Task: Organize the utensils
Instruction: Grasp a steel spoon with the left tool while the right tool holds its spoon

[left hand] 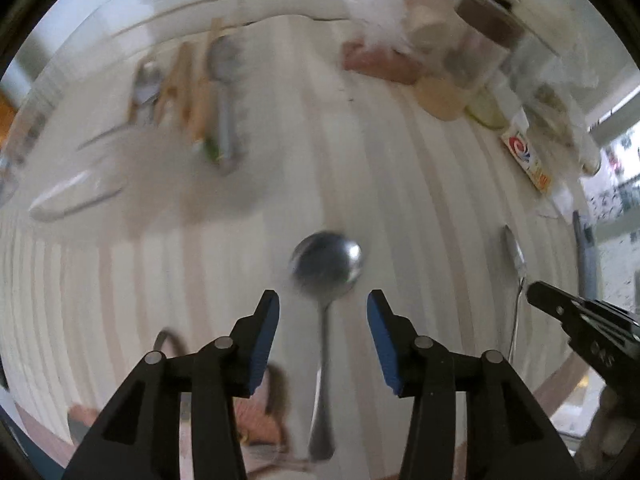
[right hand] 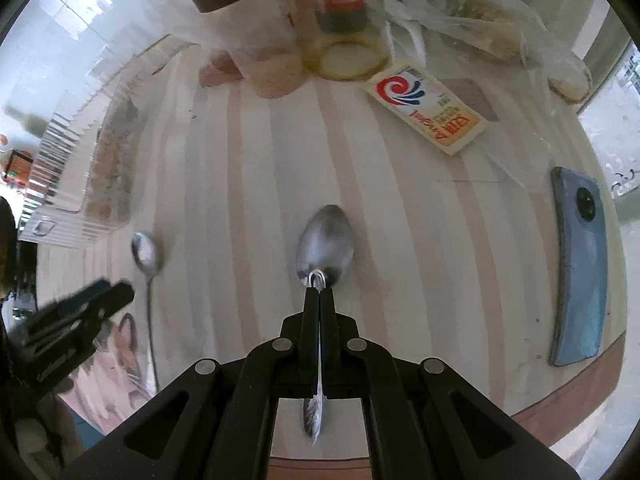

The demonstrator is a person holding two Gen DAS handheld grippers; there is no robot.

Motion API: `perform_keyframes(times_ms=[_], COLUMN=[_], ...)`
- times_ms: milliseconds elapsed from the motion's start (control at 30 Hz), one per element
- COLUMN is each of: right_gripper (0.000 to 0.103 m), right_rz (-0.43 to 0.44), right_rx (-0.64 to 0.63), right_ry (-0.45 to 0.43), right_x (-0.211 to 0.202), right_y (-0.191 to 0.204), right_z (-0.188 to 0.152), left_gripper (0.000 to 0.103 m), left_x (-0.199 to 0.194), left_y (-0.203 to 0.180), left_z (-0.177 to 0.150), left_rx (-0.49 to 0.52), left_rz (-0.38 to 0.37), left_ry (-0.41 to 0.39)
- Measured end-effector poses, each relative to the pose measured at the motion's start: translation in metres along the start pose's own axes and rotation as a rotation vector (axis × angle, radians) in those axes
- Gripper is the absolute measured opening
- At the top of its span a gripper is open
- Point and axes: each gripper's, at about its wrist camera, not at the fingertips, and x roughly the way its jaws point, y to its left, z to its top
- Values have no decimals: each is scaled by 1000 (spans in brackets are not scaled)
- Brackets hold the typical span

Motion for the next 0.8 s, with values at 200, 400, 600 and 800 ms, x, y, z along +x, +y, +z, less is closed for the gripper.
perform_keyframes(times_ms=[200,400,600,800], right_gripper=[0,0,0,3], right_rz=[-21,-15,-7,68], right_rx=[42,62,71,133], right_ry=[-4,-10,-25,-32], right_x=[-2,-4,-11,-15], right_y=[-14,-16,-18,-31], right_z=[-6,-8,-4,3], left_gripper=[46,38,38,38], left_x=[26,28,31,24], left_y=[-29,-38,-23,-6], left_z=[6,6,6,-17], left_rx=[53,77,62,28], left_rz=[81,76,73,85], left_ry=[15,-10,-6,2])
